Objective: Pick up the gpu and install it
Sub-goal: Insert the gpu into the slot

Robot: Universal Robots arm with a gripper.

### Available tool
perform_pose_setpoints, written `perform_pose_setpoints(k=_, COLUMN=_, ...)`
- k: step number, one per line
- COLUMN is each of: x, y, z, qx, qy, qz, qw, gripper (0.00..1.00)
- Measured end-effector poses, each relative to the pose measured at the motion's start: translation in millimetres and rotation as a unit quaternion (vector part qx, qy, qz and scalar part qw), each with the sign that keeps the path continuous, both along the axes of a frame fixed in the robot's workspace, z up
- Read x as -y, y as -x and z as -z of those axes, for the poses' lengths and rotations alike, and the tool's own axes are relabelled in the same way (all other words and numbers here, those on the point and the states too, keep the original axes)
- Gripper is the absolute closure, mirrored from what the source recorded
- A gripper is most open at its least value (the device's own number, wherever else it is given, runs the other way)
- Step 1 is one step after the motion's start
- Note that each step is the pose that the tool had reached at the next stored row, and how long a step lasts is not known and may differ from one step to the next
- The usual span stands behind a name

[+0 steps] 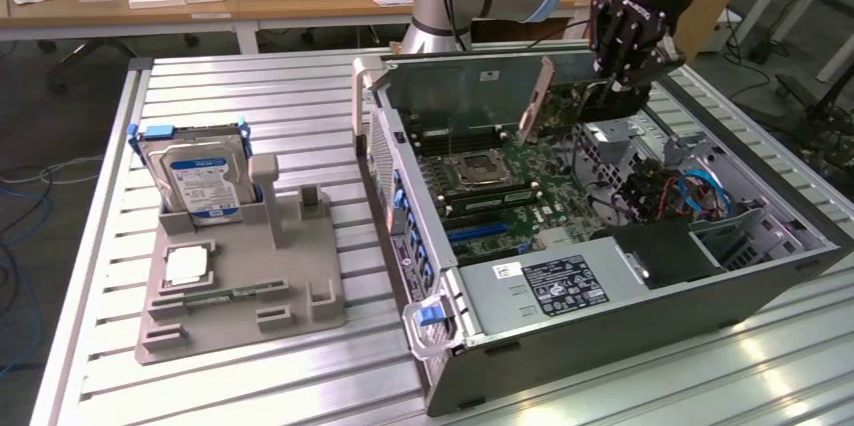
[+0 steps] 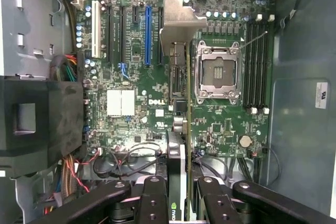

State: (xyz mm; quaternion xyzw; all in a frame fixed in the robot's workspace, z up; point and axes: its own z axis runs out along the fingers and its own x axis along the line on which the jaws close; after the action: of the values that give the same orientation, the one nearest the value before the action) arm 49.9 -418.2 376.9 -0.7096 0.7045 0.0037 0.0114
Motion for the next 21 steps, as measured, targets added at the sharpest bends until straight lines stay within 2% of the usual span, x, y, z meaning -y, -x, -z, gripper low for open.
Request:
perform_pose_setpoints(k=13, x=-0.1, y=0.1, z=2.2, qx=0.0001, qy=-0.0001, qz=0.0, qw=1.0, gripper=0.73)
perform_pose_setpoints(k=21, x=0.0, y=0.1, z=13.6, qx=0.0001, qy=0.0, qz=0.0, qw=1.0, gripper=0.73)
